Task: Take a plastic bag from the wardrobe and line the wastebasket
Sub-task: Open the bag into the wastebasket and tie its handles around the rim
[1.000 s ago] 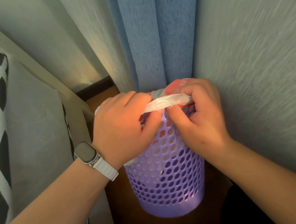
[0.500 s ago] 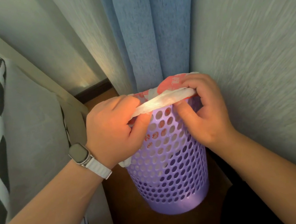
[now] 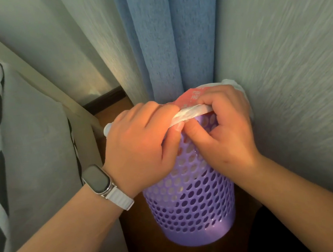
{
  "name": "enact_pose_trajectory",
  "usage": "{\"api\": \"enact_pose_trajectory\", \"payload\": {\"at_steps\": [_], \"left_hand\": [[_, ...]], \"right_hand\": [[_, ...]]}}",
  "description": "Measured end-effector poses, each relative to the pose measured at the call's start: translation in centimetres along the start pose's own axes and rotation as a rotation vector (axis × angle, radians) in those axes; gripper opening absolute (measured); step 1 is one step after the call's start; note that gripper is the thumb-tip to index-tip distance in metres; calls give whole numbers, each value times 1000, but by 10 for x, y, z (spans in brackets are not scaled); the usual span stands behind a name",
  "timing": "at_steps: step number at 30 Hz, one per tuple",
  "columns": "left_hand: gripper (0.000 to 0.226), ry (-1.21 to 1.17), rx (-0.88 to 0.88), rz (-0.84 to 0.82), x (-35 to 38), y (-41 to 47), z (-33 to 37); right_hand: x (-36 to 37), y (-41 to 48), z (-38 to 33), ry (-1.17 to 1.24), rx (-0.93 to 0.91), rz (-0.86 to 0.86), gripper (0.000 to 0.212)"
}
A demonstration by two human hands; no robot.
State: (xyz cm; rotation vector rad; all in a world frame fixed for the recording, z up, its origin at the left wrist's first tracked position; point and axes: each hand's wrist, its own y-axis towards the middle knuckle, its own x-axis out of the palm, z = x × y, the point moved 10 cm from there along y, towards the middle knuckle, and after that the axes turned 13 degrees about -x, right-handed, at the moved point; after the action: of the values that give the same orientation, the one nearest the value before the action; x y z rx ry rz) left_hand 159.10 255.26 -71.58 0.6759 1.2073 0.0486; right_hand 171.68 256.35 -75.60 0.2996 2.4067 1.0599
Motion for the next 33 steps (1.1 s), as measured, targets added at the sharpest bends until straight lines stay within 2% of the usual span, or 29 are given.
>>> {"api": "enact_pose_trajectory", "payload": {"at_steps": [4, 8, 11, 16, 20, 25, 29, 33], "left_hand": [[26, 46, 57, -39, 9, -3, -2], [27, 29, 68, -19, 7, -2, -8], [26, -22, 46, 13, 1, 1, -13], [29, -61, -32, 120, -9, 4, -20], [41, -62, -70, 170, -12, 2, -19], [30, -34, -41, 107, -8, 4, -8], [34, -57, -27, 53, -9, 3, 3], [28, -77, -34, 10, -5, 3, 0]], "right_hand": [[3, 2, 2, 31, -4, -14, 24], [-1, 7, 8, 35, -107, -57, 31], [-5, 9, 25, -6, -87, -56, 35], [-5, 6, 25, 19, -63, -16, 25], [-11, 4, 20, 29, -16, 44, 14], [-13, 2, 11, 31, -27, 88, 21], [-6, 0, 3, 0, -58, 60, 25], [-4, -2, 7, 11, -26, 53, 28]]}}
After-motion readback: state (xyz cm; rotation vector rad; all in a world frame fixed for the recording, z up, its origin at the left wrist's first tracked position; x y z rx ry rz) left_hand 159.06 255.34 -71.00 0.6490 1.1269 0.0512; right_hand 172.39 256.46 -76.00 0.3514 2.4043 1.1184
